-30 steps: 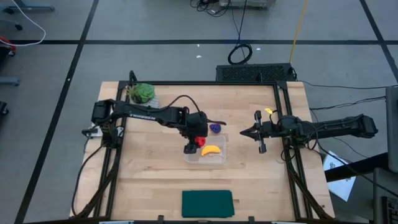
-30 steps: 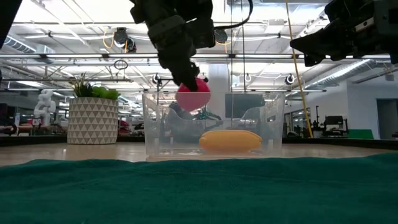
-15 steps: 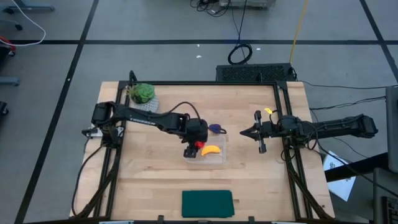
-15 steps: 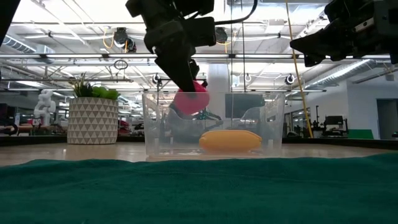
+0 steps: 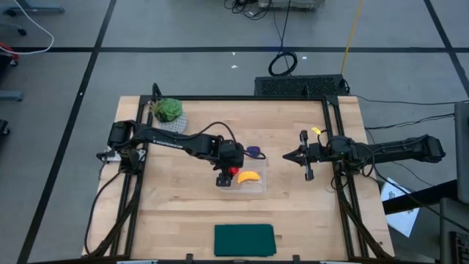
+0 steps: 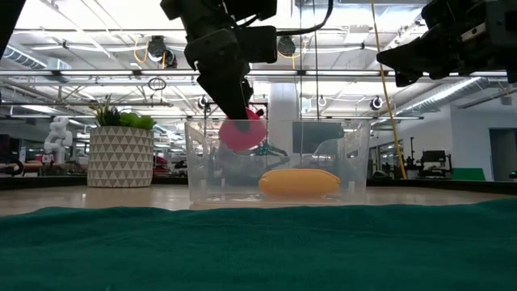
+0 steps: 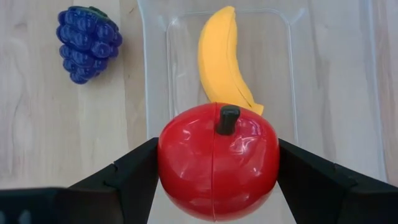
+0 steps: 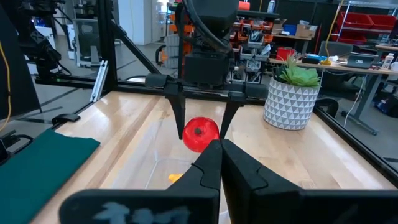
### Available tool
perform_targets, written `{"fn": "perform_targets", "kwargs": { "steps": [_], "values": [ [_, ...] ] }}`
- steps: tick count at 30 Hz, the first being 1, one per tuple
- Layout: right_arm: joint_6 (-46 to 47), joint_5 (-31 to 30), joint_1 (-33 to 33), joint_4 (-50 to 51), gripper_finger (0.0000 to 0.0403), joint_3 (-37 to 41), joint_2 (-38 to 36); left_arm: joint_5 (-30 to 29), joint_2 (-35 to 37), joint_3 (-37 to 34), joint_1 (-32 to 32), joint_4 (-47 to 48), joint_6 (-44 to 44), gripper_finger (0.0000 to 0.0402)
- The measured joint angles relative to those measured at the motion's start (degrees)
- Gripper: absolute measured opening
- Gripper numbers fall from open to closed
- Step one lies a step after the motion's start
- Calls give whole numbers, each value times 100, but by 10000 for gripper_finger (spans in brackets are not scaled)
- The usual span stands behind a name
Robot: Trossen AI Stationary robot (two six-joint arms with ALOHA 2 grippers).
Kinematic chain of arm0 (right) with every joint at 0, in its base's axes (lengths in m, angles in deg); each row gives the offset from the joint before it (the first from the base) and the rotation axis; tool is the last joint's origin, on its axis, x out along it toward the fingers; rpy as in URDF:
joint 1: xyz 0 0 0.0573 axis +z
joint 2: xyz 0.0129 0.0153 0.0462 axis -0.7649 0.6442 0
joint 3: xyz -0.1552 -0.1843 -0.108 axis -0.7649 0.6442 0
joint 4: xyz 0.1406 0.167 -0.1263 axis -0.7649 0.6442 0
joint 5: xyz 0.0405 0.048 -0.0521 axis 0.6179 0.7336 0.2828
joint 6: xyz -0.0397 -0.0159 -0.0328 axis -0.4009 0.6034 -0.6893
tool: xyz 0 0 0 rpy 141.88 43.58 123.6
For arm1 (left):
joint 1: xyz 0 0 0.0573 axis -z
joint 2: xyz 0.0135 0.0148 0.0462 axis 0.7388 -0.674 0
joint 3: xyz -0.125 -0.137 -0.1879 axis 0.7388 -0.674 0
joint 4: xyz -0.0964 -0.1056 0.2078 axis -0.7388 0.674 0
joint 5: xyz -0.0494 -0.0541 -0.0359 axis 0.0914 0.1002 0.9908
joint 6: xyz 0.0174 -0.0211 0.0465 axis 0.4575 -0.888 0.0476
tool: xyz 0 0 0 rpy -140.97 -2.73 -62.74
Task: Pick and placing Produce into tupperware
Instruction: Put the apple into the transparent bin
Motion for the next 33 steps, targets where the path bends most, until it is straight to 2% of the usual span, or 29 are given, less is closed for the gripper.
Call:
{"fn": "perform_targets", "kwargs": {
  "steps": [10,33],
  "values": [
    [35,0,0,-28,0,0,39,9,-379,3,91,0,103,285],
    [21,0,0,-229,0,-2,340,217,-681,0,94,-58,454,285]
  ]
}}
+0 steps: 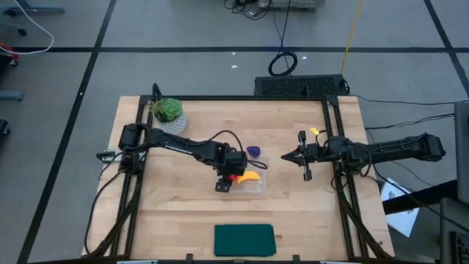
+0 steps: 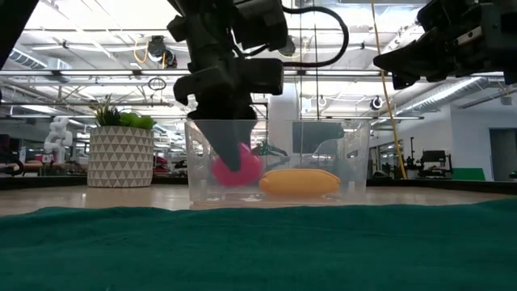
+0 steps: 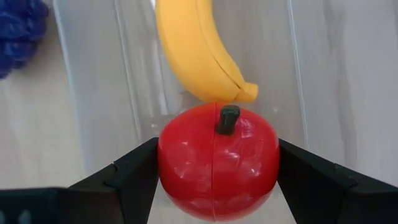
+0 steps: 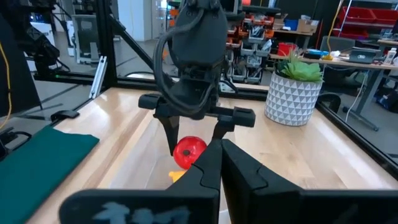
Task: Pick and placing Produce into tupperware
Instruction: Put the apple into the transparent bin
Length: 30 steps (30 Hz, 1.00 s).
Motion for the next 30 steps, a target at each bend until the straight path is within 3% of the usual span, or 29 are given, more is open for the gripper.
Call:
{"fn": "perform_targets", "kwargs": {
  "steps": [30],
  "values": [
    [-3,0,0,-46,0,0,30,404,-292,11,-107,-131,155,285]
  ]
}}
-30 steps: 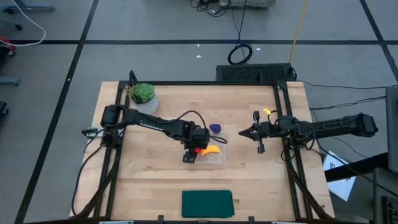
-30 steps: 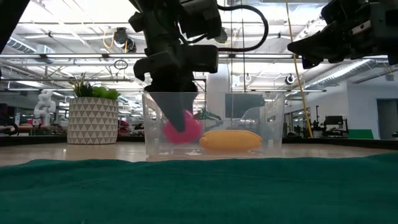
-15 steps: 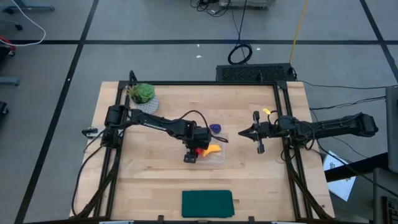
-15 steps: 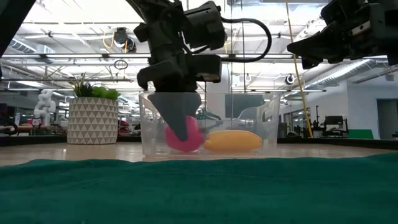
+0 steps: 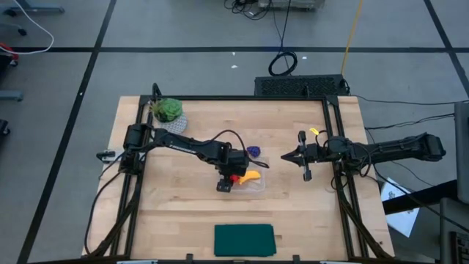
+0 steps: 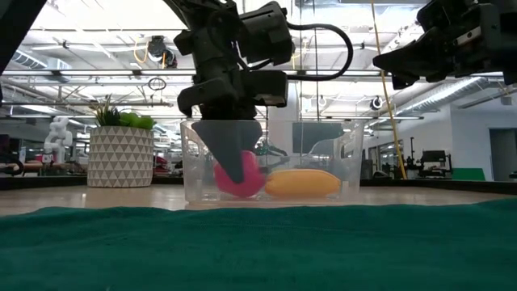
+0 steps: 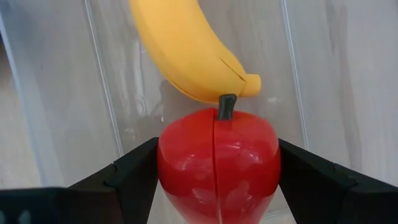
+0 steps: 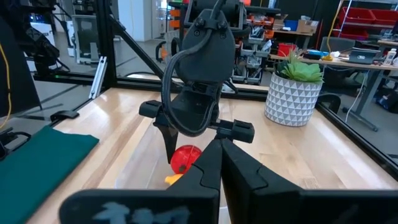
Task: Pick and placing Produce into tupperware
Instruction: Put the apple into the transparent bin
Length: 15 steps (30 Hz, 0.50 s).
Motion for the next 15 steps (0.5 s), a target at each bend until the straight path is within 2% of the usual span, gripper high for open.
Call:
{"fn": "perform_targets", "kwargs": {
  "steps": [15],
  "values": [
    [2,0,0,7,0,0,0,-4,-4,-7,0,-33,-11,285]
  ]
}}
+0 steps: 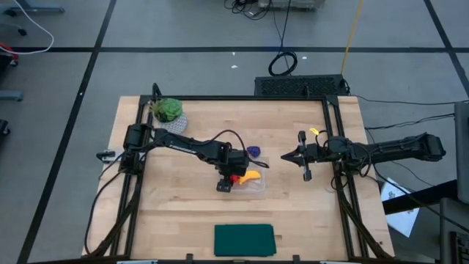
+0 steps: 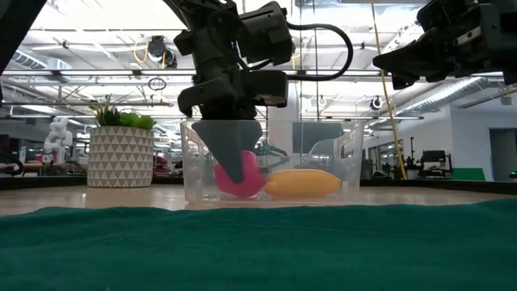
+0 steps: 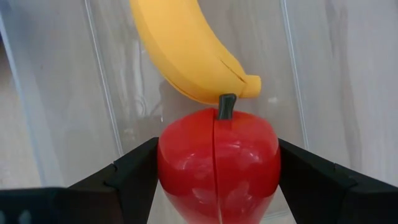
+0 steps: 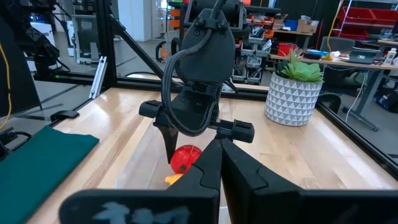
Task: Pick and placing Produce into tupperware
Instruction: Put the apple into the transparent bin, then put the black berry into transparent bin
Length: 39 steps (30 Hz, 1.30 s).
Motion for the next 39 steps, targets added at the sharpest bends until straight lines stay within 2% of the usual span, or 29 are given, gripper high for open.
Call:
{"fn": "perform_targets", "kwargs": {
  "steps": [15,26,39],
  "values": [
    [2,0,0,2,0,0,0,-50,-4,-4,0,-40,9,287],
    [2,0,0,2,0,0,-2,-96,-31,-22,0,-15,45,350],
    [2,0,0,4,0,0,-2,-54,-22,-13,0,4,57,356]
  ]
}}
